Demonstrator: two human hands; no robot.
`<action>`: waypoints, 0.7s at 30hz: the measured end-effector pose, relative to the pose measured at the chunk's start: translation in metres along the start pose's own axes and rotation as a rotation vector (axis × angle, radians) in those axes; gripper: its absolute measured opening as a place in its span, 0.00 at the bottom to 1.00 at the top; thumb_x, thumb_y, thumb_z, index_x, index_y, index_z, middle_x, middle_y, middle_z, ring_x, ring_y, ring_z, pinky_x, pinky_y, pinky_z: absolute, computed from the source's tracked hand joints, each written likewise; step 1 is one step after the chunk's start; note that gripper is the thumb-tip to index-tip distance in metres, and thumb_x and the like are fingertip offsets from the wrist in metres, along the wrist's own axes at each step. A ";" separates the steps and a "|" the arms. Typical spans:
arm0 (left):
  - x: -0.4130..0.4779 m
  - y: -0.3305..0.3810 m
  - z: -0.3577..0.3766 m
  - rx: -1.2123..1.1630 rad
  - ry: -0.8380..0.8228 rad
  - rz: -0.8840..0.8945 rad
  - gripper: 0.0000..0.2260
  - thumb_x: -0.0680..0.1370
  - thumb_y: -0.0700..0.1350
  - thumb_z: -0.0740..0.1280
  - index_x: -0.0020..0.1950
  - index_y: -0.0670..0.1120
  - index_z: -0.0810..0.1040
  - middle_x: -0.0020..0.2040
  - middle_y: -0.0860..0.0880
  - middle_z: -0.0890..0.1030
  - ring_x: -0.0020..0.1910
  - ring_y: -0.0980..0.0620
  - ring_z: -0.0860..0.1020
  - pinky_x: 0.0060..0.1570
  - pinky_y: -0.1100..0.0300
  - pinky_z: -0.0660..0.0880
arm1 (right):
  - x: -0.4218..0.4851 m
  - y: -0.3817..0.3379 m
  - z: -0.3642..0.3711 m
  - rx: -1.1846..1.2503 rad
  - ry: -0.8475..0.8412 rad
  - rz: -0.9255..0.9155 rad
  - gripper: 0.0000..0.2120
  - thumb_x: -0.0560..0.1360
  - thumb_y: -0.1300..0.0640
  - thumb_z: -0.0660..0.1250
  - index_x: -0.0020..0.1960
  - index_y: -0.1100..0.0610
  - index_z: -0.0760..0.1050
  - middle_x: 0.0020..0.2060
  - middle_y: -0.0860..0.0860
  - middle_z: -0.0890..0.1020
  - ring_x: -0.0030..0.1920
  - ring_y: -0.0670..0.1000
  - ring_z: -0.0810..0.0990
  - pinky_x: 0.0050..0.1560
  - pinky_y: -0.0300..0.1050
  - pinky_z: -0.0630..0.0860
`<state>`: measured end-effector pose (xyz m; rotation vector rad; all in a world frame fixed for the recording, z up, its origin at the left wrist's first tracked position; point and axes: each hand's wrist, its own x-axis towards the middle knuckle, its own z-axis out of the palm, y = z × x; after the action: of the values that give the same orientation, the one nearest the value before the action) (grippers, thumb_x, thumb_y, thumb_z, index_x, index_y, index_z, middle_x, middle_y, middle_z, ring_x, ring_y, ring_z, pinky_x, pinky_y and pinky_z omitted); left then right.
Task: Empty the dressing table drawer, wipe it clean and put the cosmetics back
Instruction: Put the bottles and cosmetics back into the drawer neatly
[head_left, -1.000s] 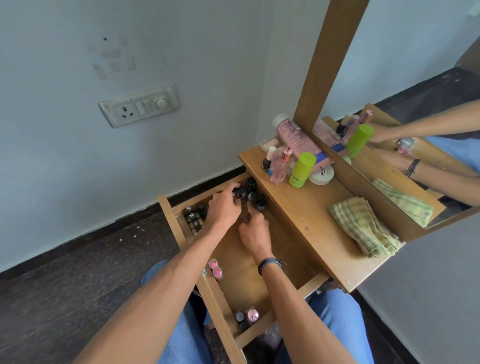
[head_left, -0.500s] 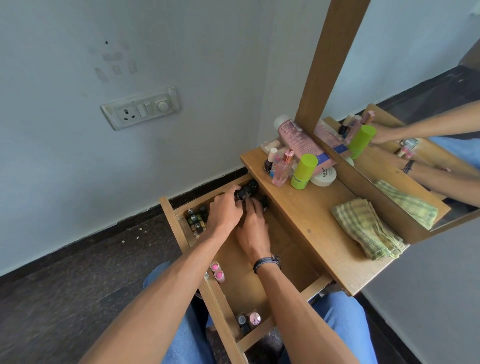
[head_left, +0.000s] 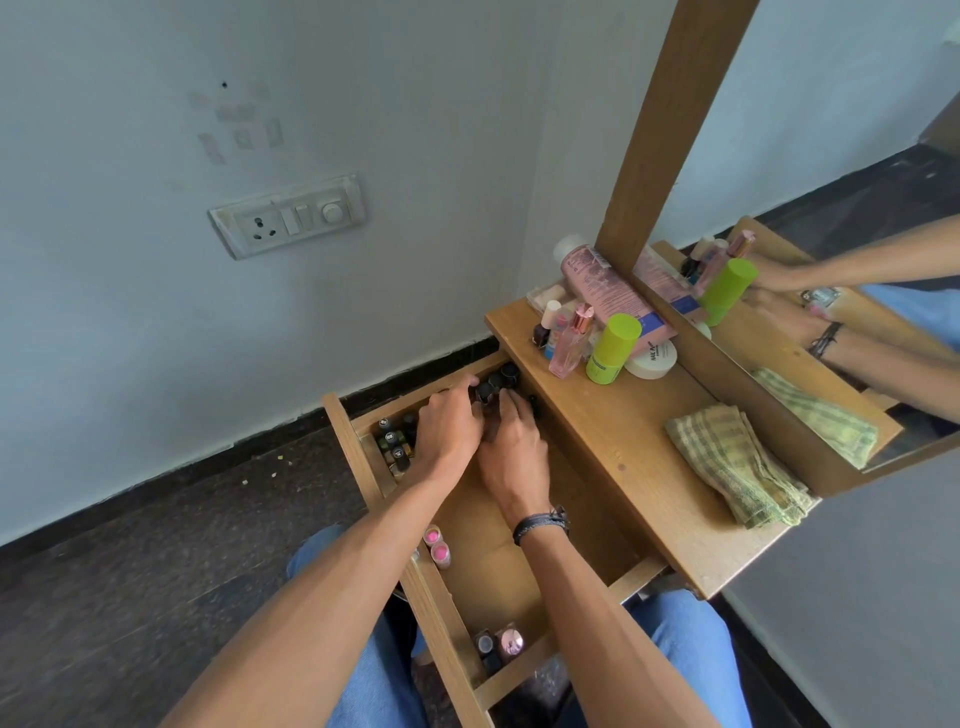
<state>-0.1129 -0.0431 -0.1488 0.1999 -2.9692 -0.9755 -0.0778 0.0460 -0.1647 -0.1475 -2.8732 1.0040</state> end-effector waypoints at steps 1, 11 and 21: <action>0.000 0.000 0.000 0.009 0.001 -0.003 0.17 0.82 0.44 0.66 0.71 0.50 0.74 0.59 0.44 0.84 0.56 0.43 0.83 0.51 0.50 0.80 | 0.001 -0.001 -0.004 -0.020 0.013 -0.007 0.22 0.81 0.61 0.61 0.75 0.60 0.67 0.75 0.56 0.70 0.63 0.62 0.79 0.56 0.58 0.79; -0.003 0.001 -0.002 0.037 -0.024 -0.014 0.10 0.82 0.45 0.66 0.62 0.44 0.79 0.56 0.42 0.84 0.54 0.42 0.83 0.50 0.48 0.82 | 0.028 -0.010 -0.013 -0.202 -0.122 -0.103 0.30 0.83 0.60 0.60 0.82 0.59 0.54 0.78 0.61 0.65 0.63 0.62 0.80 0.58 0.57 0.79; 0.003 0.000 -0.001 -0.120 -0.174 -0.149 0.09 0.83 0.42 0.62 0.54 0.50 0.82 0.53 0.45 0.84 0.56 0.42 0.81 0.55 0.49 0.77 | 0.029 -0.015 -0.017 -0.439 -0.107 -0.147 0.15 0.83 0.65 0.58 0.68 0.62 0.71 0.64 0.59 0.73 0.53 0.58 0.82 0.49 0.50 0.82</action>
<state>-0.1154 -0.0441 -0.1481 0.3565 -3.0740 -1.2446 -0.1050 0.0483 -0.1403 0.0903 -3.1010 0.3561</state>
